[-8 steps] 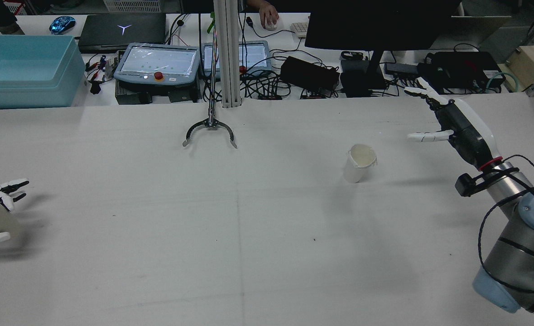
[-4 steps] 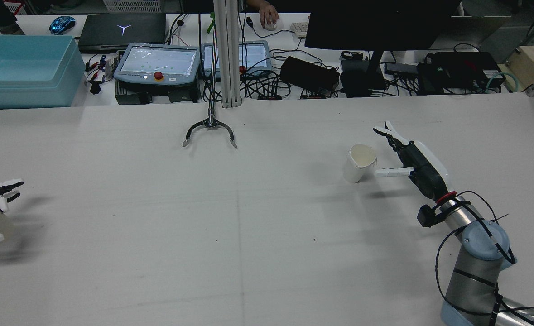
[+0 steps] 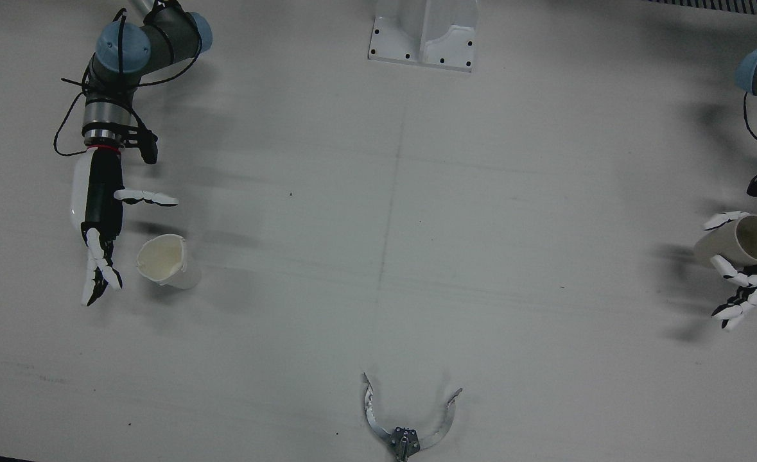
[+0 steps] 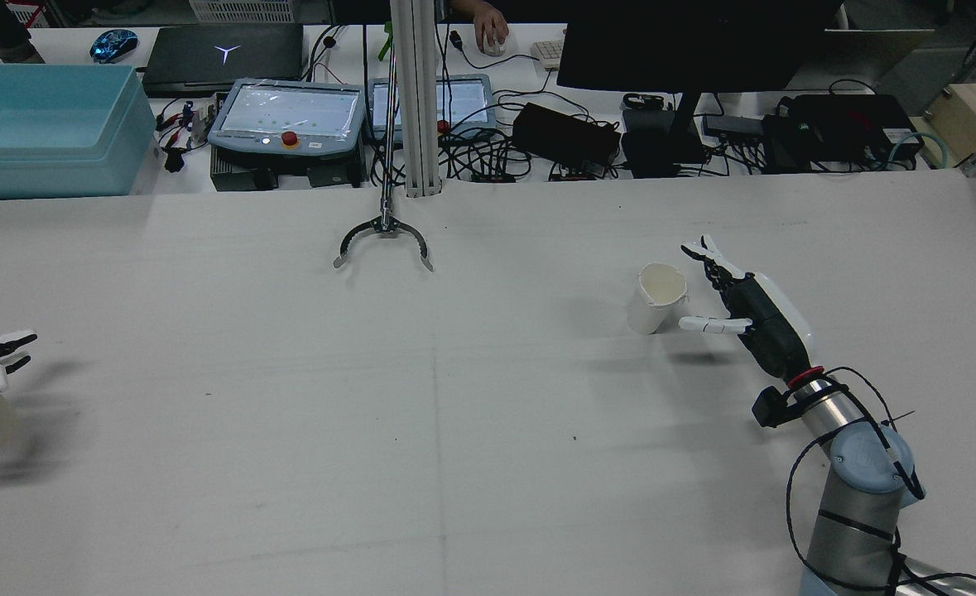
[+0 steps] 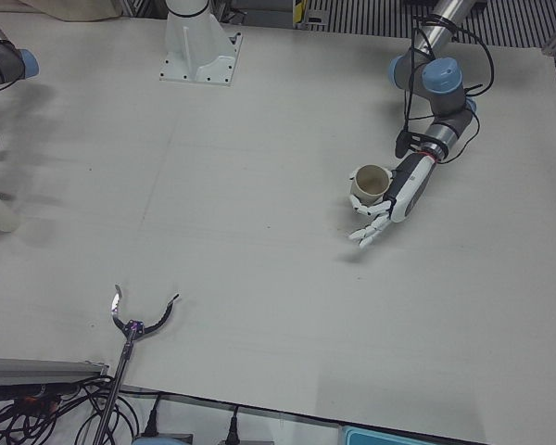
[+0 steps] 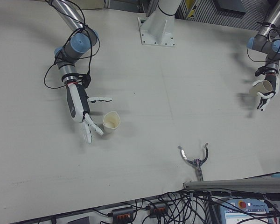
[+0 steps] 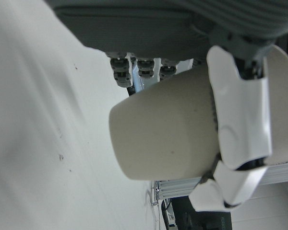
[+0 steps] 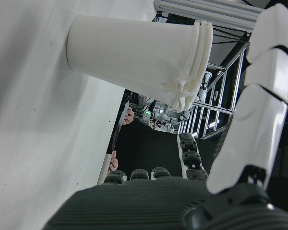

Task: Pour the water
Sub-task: 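Wrap the right hand fingers around the white cup, then lift the white cup with the right hand and the beige cup with the left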

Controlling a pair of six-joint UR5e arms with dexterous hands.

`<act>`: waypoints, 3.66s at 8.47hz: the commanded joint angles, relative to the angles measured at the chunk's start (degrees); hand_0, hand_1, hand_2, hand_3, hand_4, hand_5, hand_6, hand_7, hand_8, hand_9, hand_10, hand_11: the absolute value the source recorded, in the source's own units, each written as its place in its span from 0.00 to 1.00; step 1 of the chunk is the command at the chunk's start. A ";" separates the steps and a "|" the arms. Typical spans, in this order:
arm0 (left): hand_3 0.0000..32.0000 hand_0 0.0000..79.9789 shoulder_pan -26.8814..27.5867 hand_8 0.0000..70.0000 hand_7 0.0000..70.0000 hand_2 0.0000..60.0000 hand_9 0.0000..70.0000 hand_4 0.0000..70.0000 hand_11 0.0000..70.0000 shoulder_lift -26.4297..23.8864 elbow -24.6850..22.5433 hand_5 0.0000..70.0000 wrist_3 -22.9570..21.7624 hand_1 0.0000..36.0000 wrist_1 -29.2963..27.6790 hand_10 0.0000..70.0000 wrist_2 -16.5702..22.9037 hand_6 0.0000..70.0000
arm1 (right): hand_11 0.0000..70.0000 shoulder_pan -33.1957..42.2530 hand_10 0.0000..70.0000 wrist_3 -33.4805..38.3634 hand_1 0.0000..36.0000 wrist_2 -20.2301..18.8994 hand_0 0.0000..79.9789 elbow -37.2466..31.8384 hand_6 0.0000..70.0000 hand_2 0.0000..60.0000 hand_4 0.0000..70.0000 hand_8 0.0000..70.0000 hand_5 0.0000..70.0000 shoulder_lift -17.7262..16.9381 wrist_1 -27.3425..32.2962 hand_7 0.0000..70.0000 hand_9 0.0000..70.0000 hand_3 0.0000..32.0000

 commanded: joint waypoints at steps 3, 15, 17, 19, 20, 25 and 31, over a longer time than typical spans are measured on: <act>0.00 0.67 0.16 0.07 0.24 1.00 0.13 1.00 0.18 0.04 0.80 1.00 -0.30 0.91 0.09 0.11 0.00 0.16 | 0.04 -0.33 0.01 3.78 0.48 4.72 0.63 -7.09 0.02 0.17 0.15 0.00 0.15 5.74 0.43 0.04 0.02 0.00; 0.00 0.65 0.16 0.07 0.22 1.00 0.13 1.00 0.17 -0.04 1.42 1.00 -0.21 0.88 0.09 0.11 -0.09 0.15 | 0.06 -3.84 0.02 3.52 0.52 6.04 0.63 -8.78 0.08 0.22 0.17 0.01 0.17 8.67 -0.01 0.13 0.05 0.00; 0.00 0.64 0.16 0.07 0.22 1.00 0.13 1.00 0.18 0.04 1.33 1.00 -0.21 0.88 0.09 0.11 -0.09 0.15 | 0.09 -3.84 0.04 3.52 0.51 6.04 0.64 -8.78 0.11 0.23 0.19 0.02 0.18 8.67 -0.01 0.18 0.06 0.00; 0.00 0.64 0.16 0.07 0.23 1.00 0.13 0.99 0.18 -0.04 1.42 1.00 -0.30 0.88 0.09 0.11 -0.09 0.16 | 0.08 -3.84 0.04 3.52 0.51 6.04 0.64 -8.44 0.15 0.25 0.21 0.02 0.18 8.67 -0.10 0.30 0.07 0.00; 0.00 0.65 0.16 0.07 0.23 1.00 0.13 1.00 0.18 0.04 1.42 1.00 -0.30 0.87 0.09 0.11 -0.09 0.16 | 0.10 -3.84 0.05 3.52 0.61 6.12 0.68 -8.43 0.21 0.31 0.26 0.04 0.19 8.67 -0.10 0.41 0.11 0.00; 0.00 0.65 0.16 0.07 0.23 1.00 0.13 0.99 0.18 0.04 1.33 1.00 -0.30 0.86 0.09 0.11 0.00 0.16 | 0.20 -3.93 0.11 3.60 0.80 6.04 0.76 -8.08 0.34 0.57 0.53 0.22 0.55 8.67 -0.10 0.50 0.33 0.00; 0.00 0.66 0.16 0.07 0.23 1.00 0.13 1.00 0.17 -0.57 -4.79 1.00 -0.75 0.83 3.23 0.11 0.61 0.16 | 0.22 -1.30 0.12 3.60 0.76 4.90 0.76 1.40 0.44 0.49 0.38 0.27 0.64 7.35 -2.37 0.61 0.41 0.00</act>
